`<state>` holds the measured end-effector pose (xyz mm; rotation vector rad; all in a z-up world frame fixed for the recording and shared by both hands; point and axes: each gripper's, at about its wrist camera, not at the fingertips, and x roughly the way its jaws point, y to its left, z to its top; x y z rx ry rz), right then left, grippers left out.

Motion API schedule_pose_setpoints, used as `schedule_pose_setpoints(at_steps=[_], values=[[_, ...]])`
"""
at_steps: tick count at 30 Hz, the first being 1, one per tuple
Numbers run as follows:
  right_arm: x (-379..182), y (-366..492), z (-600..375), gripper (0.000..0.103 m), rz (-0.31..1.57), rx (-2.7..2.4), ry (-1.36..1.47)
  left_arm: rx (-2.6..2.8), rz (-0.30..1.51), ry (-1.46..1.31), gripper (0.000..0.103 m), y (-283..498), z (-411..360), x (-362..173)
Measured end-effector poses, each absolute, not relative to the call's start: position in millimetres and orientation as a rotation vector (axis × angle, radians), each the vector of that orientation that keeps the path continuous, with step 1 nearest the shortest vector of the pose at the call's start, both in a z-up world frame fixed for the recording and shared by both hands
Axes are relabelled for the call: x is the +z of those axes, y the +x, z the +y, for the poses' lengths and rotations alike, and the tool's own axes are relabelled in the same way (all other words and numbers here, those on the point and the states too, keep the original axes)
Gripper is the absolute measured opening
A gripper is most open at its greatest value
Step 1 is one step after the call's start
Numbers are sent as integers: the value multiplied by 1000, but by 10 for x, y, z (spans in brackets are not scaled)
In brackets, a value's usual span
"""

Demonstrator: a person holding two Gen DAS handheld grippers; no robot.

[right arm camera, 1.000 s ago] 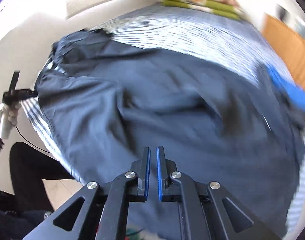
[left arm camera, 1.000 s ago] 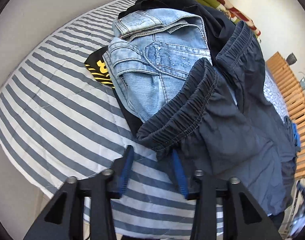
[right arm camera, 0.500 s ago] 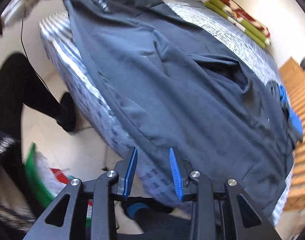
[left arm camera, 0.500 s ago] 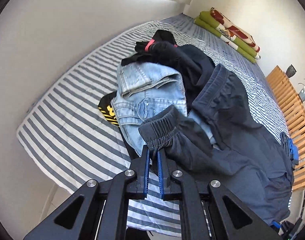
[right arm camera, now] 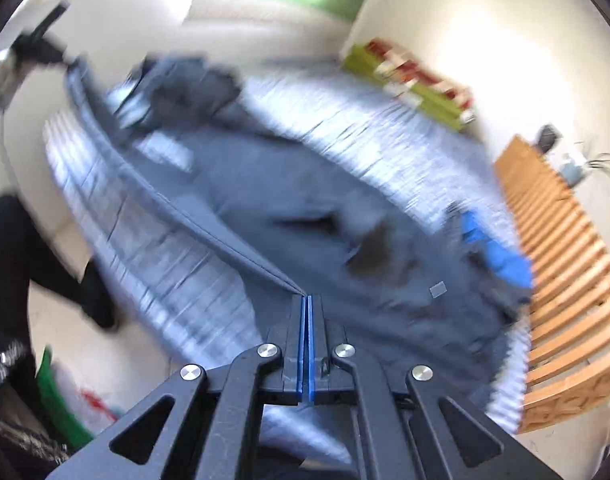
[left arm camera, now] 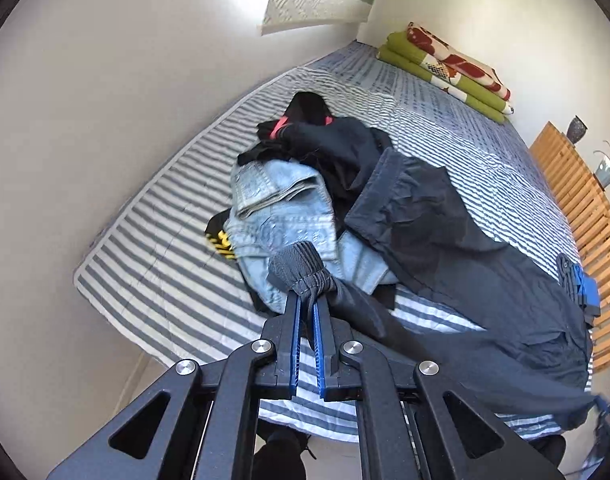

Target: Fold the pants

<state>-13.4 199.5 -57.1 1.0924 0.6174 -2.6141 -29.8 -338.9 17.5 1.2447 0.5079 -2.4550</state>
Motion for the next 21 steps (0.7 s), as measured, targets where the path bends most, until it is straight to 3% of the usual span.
schedule_pose_setpoints(at_steps=[6, 10, 14, 17, 19, 21], values=[[-229, -1158, 2357, 1, 699, -2744, 1070, -2481, 482, 1366, 4, -1296, -3106, 238], [-591, -2167, 2418, 1, 857, -2764, 1175, -2422, 452, 1426, 3, -2215, -3048, 3], [-1215, -2996, 2380, 1, 998, -2720, 1336, -2318, 534, 1477, 4, -2894, -3118, -277], [-1667, -3372, 2297, 1, 1176, -2671, 1411, -2339, 548, 1526, 9, -3206, -3046, -350], [-1893, -3536, 2310, 1, 1227, -2644, 1499, -2385, 544, 1553, 26, -3300, -2978, -311], [-2048, -3627, 2339, 1, 1230, -2578, 1589, -2422, 481, 1532, 36, -3297, -2939, -203]])
